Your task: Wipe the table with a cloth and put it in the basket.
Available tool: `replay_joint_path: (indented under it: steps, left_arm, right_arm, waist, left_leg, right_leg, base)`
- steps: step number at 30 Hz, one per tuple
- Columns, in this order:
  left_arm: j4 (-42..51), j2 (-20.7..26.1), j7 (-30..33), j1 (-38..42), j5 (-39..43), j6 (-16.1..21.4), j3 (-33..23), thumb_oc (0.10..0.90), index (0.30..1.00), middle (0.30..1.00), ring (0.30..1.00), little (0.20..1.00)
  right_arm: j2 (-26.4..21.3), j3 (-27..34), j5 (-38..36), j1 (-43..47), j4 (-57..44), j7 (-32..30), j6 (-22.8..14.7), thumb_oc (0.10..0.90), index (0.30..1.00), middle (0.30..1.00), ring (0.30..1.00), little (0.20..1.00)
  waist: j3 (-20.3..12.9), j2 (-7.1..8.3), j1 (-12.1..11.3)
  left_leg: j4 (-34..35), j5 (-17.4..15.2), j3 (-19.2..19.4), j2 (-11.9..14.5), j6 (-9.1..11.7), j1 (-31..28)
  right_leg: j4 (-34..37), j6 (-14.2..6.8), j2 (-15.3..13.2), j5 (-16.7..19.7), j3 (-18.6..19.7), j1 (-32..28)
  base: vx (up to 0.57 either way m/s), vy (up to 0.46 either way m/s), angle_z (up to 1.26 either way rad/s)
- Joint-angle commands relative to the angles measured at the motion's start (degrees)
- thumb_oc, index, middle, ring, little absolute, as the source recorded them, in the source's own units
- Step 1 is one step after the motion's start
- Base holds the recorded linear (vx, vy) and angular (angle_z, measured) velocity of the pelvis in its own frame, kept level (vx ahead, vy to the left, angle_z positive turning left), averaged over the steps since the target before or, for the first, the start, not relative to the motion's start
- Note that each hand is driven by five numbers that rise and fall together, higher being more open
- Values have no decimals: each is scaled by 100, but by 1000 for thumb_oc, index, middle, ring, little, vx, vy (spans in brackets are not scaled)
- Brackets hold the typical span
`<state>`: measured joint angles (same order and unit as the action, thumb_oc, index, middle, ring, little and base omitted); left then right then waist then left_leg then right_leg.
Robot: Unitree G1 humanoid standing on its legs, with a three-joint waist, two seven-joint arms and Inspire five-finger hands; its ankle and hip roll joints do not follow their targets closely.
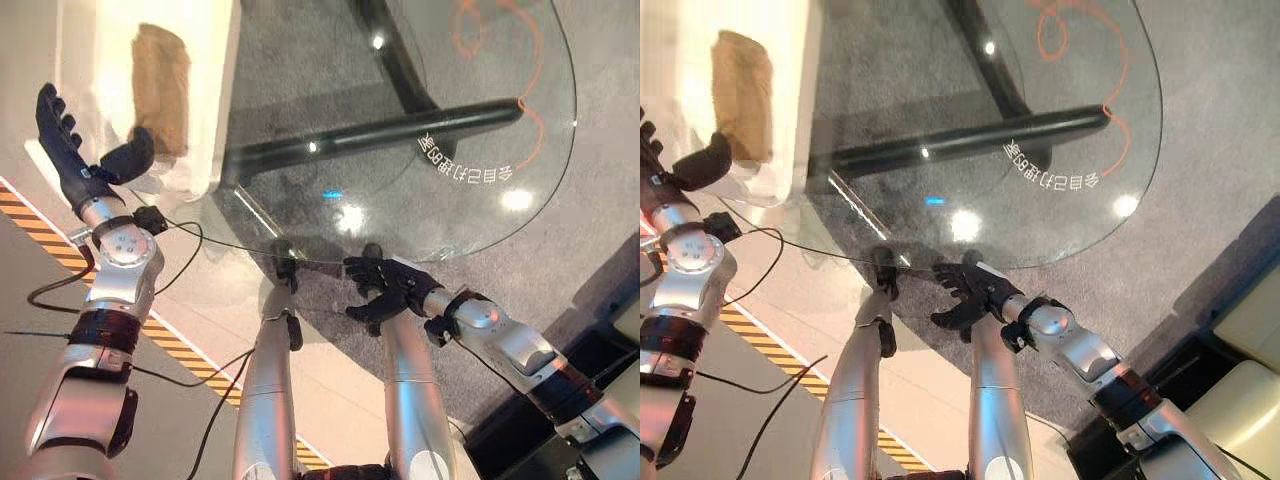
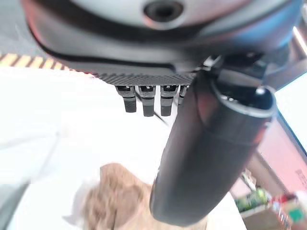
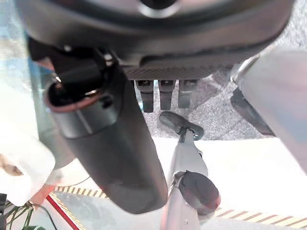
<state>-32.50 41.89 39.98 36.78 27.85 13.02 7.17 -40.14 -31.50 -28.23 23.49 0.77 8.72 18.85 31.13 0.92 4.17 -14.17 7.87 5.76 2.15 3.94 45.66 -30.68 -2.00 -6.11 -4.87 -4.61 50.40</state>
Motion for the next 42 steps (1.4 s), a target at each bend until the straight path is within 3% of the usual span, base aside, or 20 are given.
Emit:
replay_joint_path:
  steps: [1, 9, 10, 12, 15, 21, 28, 37, 42]
  left_arm:
    - [307, 254, -172, 40, -181, 671, -492, 800, 900, 900, 900, 900]
    - [1091, -394, -1020, -1424, -80, 767, -789, 800, 900, 900, 900, 900]
    - [1385, -728, -1205, -1947, 9, 663, -763, 800, 900, 900, 900, 900]
    - [1429, -800, -1251, -2048, 11, 631, -737, 800, 900, 900, 900, 900]
    - [1319, -1165, -1749, -2583, 376, 518, -605, 800, 900, 900, 900, 900]
    - [749, -1646, -2582, -3517, 819, 290, -412, 800, 900, 900, 900, 900]
    - [-95, -2252, -3334, -4274, 821, -314, -147, 800, 900, 900, 900, 900]
    - [-1443, -2758, -3428, -4306, 833, -407, 296, 800, 900, 900, 900, 900]
    - [-2547, -2958, -3730, -4110, 737, -538, 405, 800, 900, 900, 900, 900]
  right_arm:
    - [207, 120, 54, -369, -567, 276, -417, 800, 900, 900, 900, 900]
    - [398, 371, 747, -1007, 152, 453, -906, 800, 900, 900, 900, 900]
    - [514, 485, 767, -1251, 505, 513, -1156, 800, 900, 900, 900, 900]
    - [554, 516, 793, -1297, 608, 510, -1215, 800, 900, 900, 900, 900]
    - [811, 674, 831, -1573, 1156, 582, -1447, 800, 900, 900, 900, 900]
    - [1263, 946, 839, -2099, 1860, 534, -1616, 800, 900, 900, 900, 900]
    - [1757, 1275, 745, -2550, 2634, 288, -1550, 800, 900, 900, 900, 900]
    - [2187, 1291, 481, -2520, 4015, -359, -1522, 800, 900, 900, 900, 900]
    - [2492, 1462, 459, -2380, 5354, -693, -1475, 800, 900, 900, 900, 900]
  waist:
    - [-134, -29, 4]
    - [-134, -60, -193]
    - [-134, -45, -267]
    - [-134, -39, -282]
    - [-134, -16, -357]
    - [-650, 5, -383]
    - [-1386, 61, -454]
    - [-1987, 73, -466]
    - [-2237, 59, -428]
  left_leg:
    - [-759, -996, 215, -518, -71, -285]
    - [-259, -836, -25, -559, -18, -1315]
    - [-101, -825, -84, -542, 0, -1715]
    - [-54, -785, -98, -539, 5, -1793]
    - [184, -752, -158, -506, 29, -2450]
    - [640, -708, -195, -408, 78, -3231]
    - [842, -814, -227, -327, 67, -3933]
    - [995, -918, -264, -233, 11, -4448]
    - [1190, -952, -193, -148, -1, -4760]
  right_leg:
    - [1184, -167, 253, 409, -195, -690]
    - [1441, -145, 290, 316, -322, -1709]
    - [1497, -144, 312, 238, -355, -2102]
    - [1532, -141, 320, 253, -364, -2189]
    - [1700, -143, 334, 193, -421, -2888]
    - [2200, -149, 309, 226, -497, -3795]
    - [2635, -142, 310, 262, -579, -4688]
    - [2857, -151, 362, 249, -581, -5219]
    - [3082, -188, 404, 308, -482, -5481]
  base:
    - [-63, -129, 0]
    - [-66, -150, 6]
    - [-51, -161, 2]
    - [-48, -143, 5]
    - [-38, -170, 6]
    - [41, -119, 0]
    - [110, -120, 4]
    - [66, -79, 4]
    - [52, -43, -6]
